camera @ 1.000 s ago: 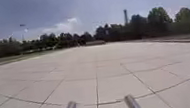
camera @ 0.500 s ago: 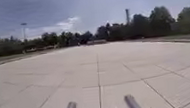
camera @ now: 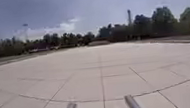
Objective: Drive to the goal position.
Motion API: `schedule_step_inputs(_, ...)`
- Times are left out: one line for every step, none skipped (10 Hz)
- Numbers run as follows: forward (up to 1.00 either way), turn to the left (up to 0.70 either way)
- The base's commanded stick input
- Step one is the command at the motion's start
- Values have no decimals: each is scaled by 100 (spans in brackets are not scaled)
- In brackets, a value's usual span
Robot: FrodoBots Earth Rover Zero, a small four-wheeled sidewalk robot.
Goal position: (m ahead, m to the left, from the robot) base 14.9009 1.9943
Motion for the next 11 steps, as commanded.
schedule_step_inputs(70, -21)
schedule_step_inputs(70, 0)
schedule_step_inputs(70, 0)
schedule_step_inputs(70, 0)
schedule_step_inputs(70, 0)
schedule_step_inputs(70, 0)
schedule_step_inputs(70, 0)
schedule_step_inputs(70, 0)
schedule_step_inputs(70, 0)
schedule_step_inputs(70, 0)
schedule_step_inputs(70, 0)
